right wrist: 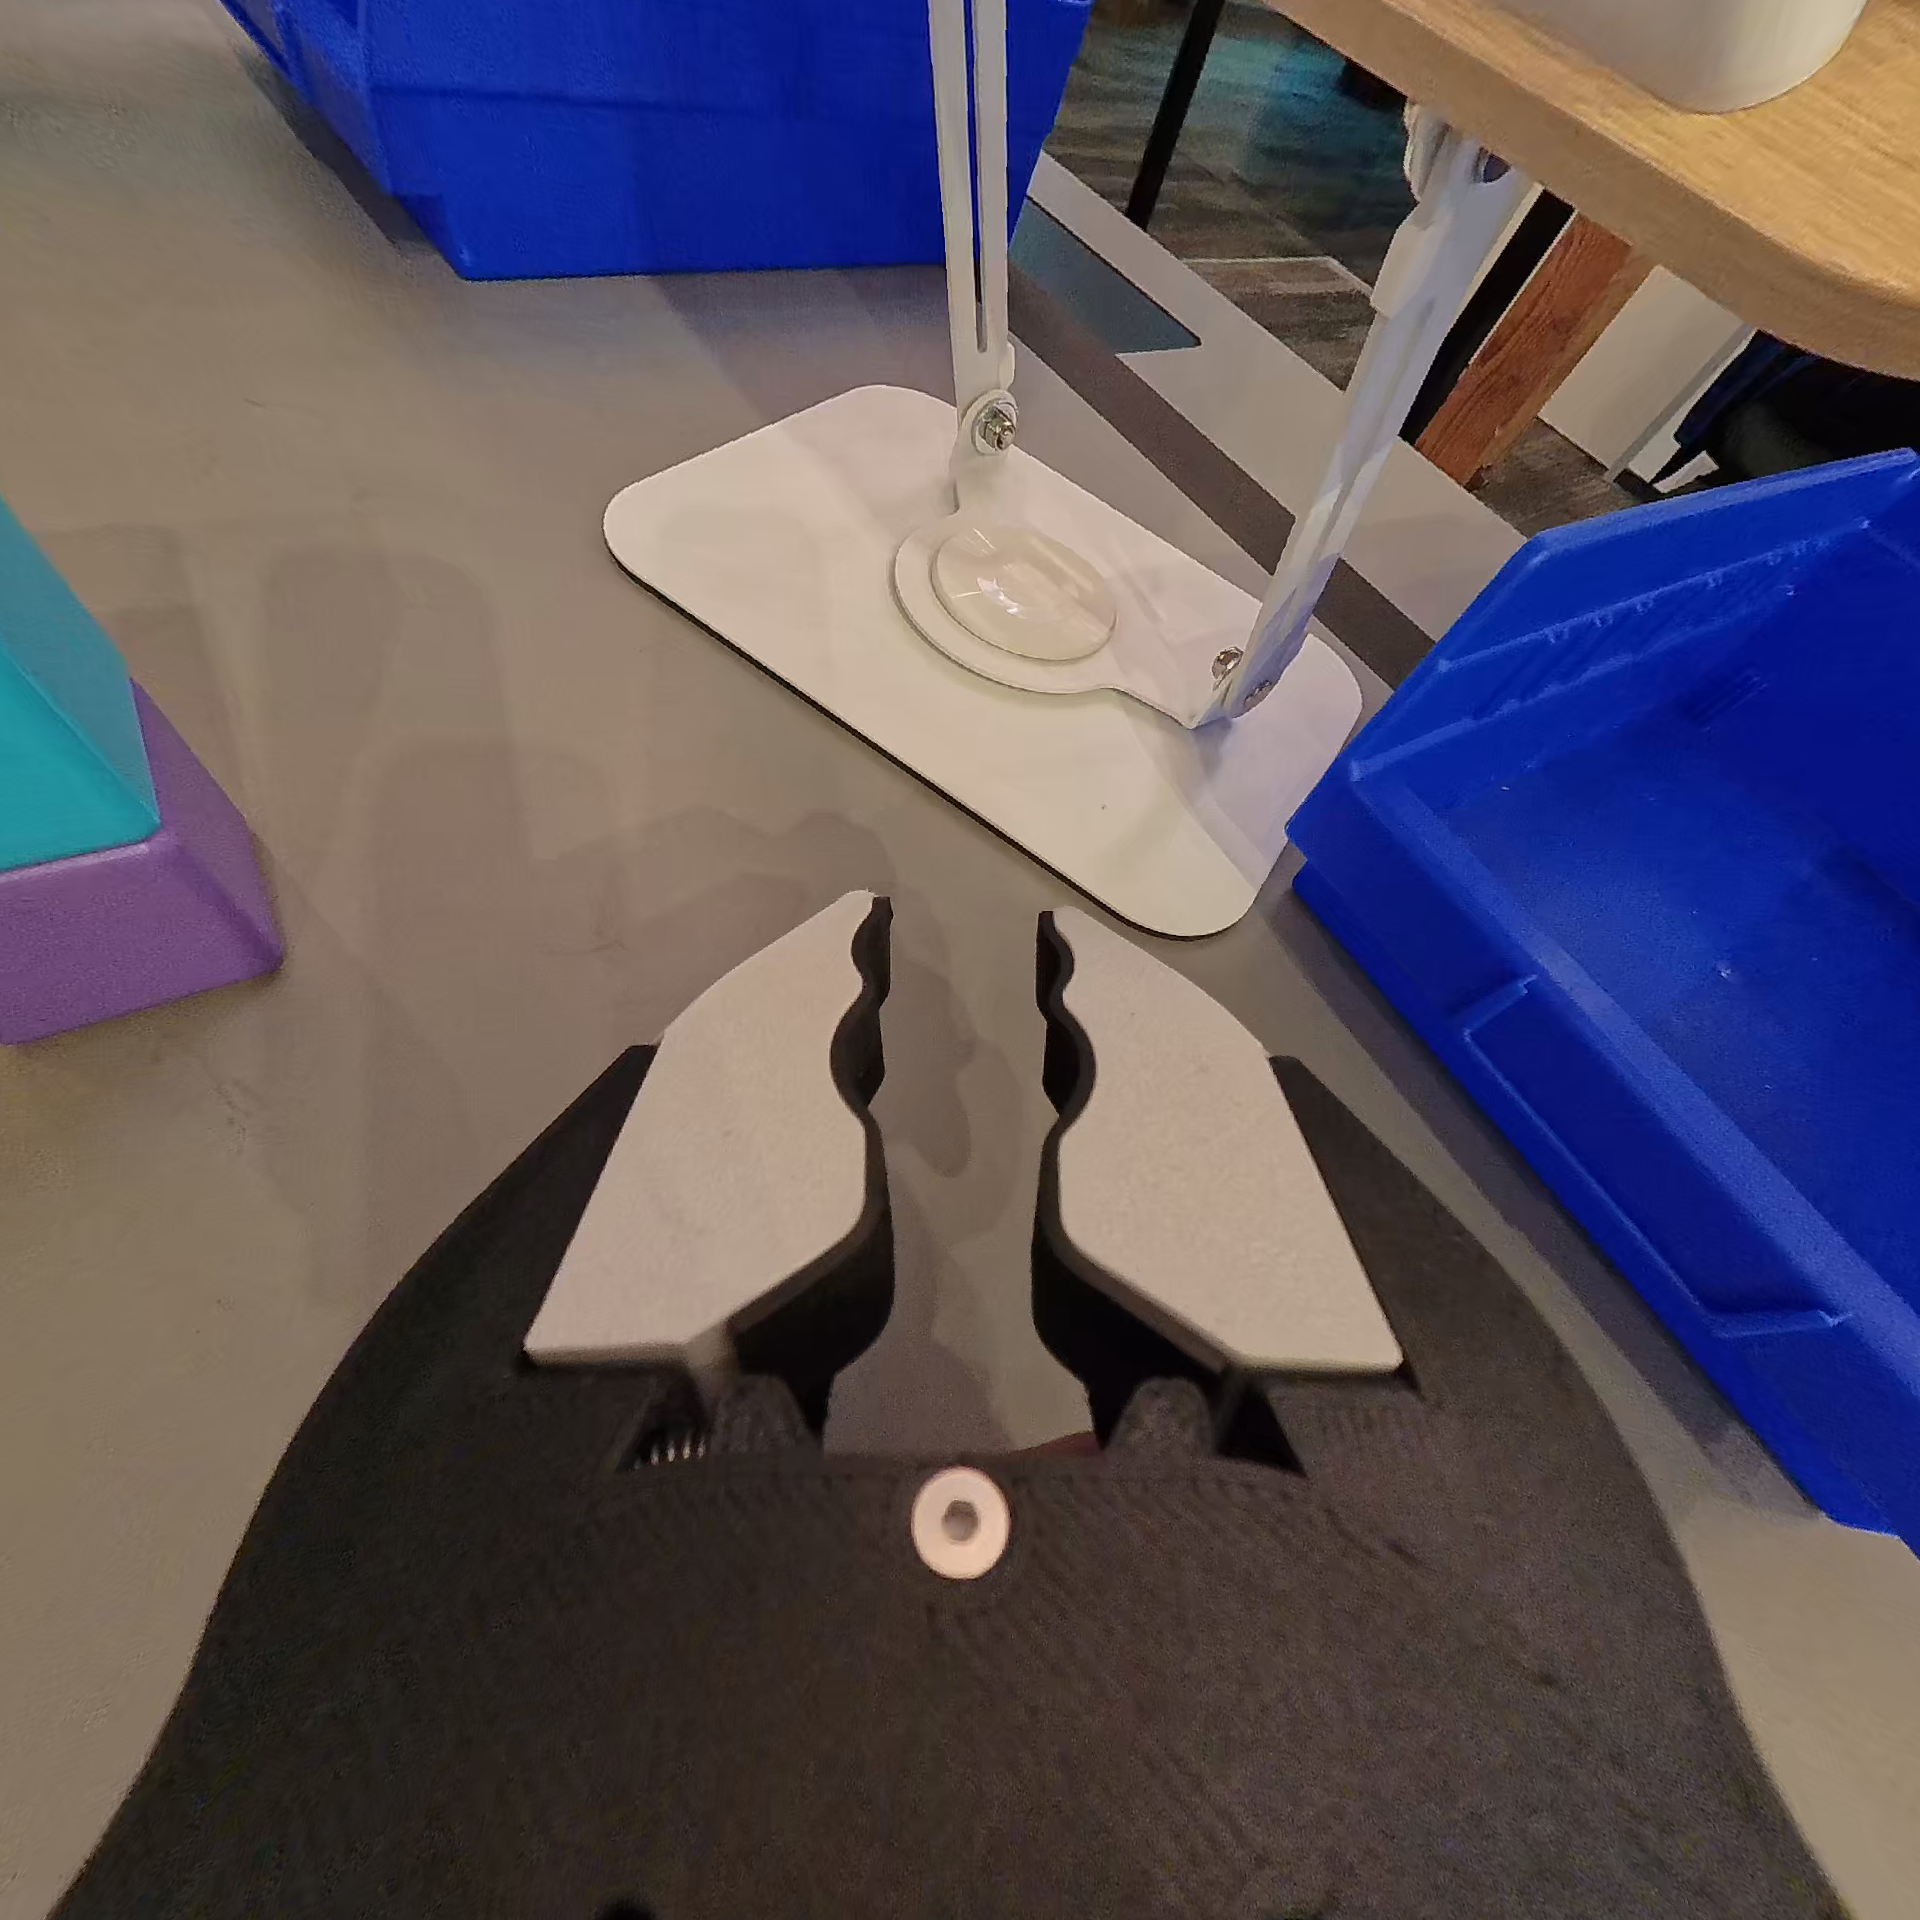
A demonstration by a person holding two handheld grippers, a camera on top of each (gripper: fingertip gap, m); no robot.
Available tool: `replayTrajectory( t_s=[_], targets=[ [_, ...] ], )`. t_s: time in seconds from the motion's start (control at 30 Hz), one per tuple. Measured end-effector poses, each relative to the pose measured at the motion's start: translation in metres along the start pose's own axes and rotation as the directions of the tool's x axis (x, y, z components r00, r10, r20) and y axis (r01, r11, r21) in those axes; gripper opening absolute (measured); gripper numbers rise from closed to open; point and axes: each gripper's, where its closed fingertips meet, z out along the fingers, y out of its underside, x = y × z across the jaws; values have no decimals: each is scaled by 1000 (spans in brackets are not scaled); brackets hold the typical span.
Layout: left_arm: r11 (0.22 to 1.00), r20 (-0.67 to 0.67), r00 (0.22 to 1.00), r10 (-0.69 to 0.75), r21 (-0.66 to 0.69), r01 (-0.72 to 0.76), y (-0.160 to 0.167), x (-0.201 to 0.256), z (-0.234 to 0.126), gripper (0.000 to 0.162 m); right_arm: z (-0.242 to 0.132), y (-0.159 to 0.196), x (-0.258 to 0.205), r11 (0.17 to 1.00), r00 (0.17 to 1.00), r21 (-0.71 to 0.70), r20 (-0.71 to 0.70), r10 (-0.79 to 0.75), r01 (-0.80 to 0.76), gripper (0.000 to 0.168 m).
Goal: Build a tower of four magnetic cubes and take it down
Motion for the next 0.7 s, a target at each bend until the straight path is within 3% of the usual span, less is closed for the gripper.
replayTrajectory(
  t_s=[0.03,0.37,0.7],
  targets=[
    [1000,5,1000,0,12,0,-1,1,-4,51,0,0,0,1000,1000,1,-1,-1,1,27],
    [991,17,999,31,128,-33,-18,27,-55,52,-1,-1,0,1000,1000,8,-5,-2,2,27],
    [969,-3,988,151,197,-148,-52,84,-101,51,-1,-1,0,1000,1000,7,-5,-2,2,27]
  ],
)
